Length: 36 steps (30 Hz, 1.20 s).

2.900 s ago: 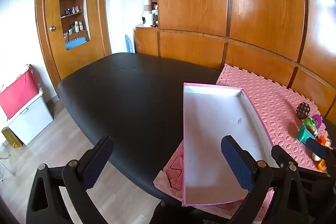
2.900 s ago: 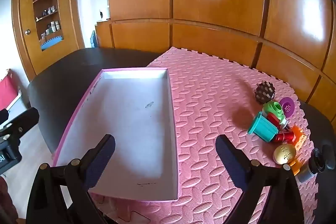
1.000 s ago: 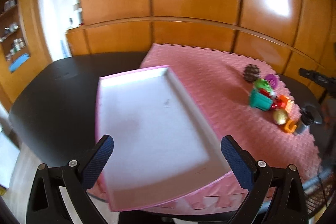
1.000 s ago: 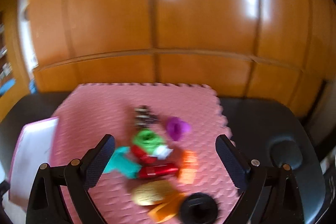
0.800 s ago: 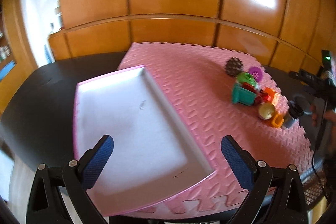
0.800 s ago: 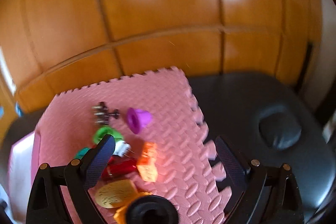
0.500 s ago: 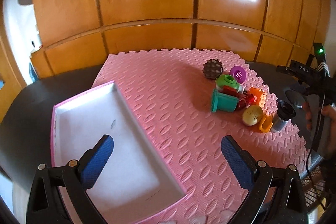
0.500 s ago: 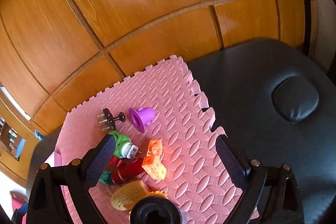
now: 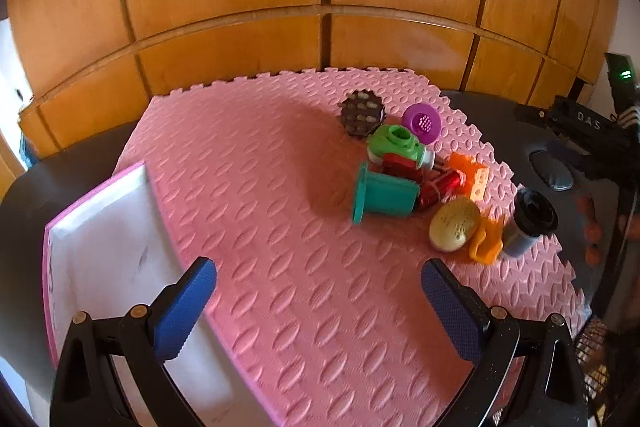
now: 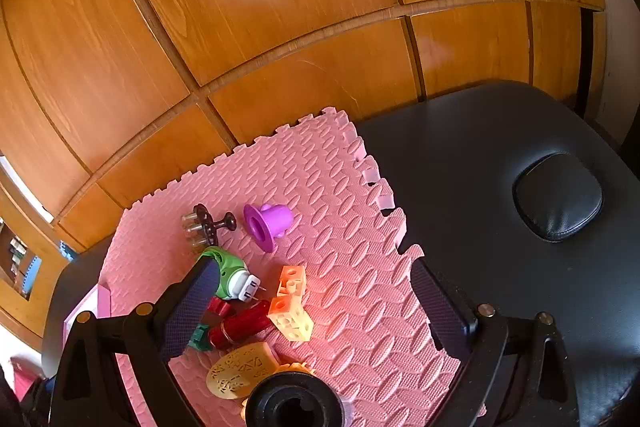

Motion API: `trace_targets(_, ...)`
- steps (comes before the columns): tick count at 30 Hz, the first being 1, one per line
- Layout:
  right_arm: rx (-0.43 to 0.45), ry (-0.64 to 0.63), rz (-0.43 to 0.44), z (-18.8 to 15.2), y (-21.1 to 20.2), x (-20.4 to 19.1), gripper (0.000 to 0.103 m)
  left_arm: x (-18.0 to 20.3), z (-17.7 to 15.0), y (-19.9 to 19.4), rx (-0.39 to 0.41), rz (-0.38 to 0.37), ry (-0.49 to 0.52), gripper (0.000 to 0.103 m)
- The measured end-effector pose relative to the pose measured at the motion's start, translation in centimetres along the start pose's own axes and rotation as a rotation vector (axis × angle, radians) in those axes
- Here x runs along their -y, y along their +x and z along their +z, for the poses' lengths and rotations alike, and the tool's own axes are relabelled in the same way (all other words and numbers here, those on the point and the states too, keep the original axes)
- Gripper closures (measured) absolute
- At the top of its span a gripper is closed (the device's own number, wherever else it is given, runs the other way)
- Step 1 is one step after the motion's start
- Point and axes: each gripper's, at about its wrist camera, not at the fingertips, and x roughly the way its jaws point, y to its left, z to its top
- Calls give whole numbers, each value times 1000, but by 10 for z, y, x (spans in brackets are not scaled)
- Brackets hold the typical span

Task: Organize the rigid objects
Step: 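Grasp the teal spool-shaped piece with the left gripper, then carry the teal piece into the tray with left gripper while right gripper grasps black-lidded jar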

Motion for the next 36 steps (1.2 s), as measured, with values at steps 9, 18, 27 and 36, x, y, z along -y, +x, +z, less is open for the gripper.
trace_targets(9,-8,20,16,2,1,2,5,24,28,48,-49,-14,65,0)
trace_targets(18,-27,14,15,1,5,2,5,47,48,96,-104,-47,104,0)
trace_targets(27,-45,0,-3,1,11,1,5,36,48,135,-204,-120,29,43)
trace_targets(36,-66,-24,-36,-1,16,-1,8,17,27,111,-158,-114,-17,45)
